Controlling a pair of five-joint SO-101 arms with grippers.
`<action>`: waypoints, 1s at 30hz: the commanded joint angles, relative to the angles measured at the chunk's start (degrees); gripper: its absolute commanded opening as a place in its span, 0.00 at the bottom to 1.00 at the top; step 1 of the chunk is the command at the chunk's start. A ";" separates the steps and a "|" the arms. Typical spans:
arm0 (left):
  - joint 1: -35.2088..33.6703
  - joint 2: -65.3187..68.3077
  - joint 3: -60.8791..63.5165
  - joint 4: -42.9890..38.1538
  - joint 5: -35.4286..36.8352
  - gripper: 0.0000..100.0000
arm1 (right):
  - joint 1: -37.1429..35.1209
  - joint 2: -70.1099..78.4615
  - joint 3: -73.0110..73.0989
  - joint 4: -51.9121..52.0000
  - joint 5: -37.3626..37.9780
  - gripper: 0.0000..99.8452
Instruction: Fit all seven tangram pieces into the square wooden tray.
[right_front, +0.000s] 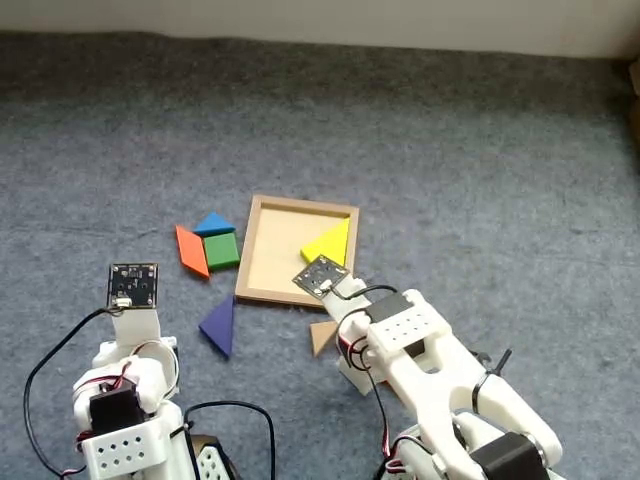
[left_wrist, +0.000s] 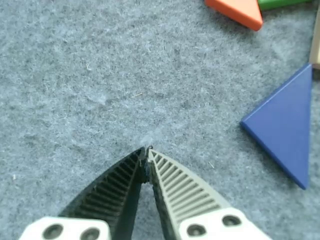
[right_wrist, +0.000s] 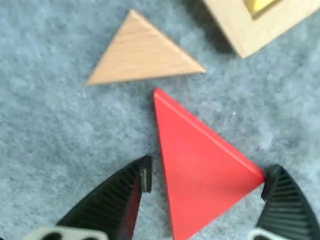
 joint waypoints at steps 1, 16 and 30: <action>-0.48 -2.59 1.10 0.26 0.35 0.01 | 0.22 -1.98 -0.13 -0.84 -0.09 0.34; -0.48 -2.59 1.10 0.26 0.35 0.01 | 0.22 -3.56 -0.75 1.36 -0.18 0.28; -0.48 -2.59 1.10 0.26 0.35 0.01 | 1.98 -13.67 -2.95 4.97 5.10 0.28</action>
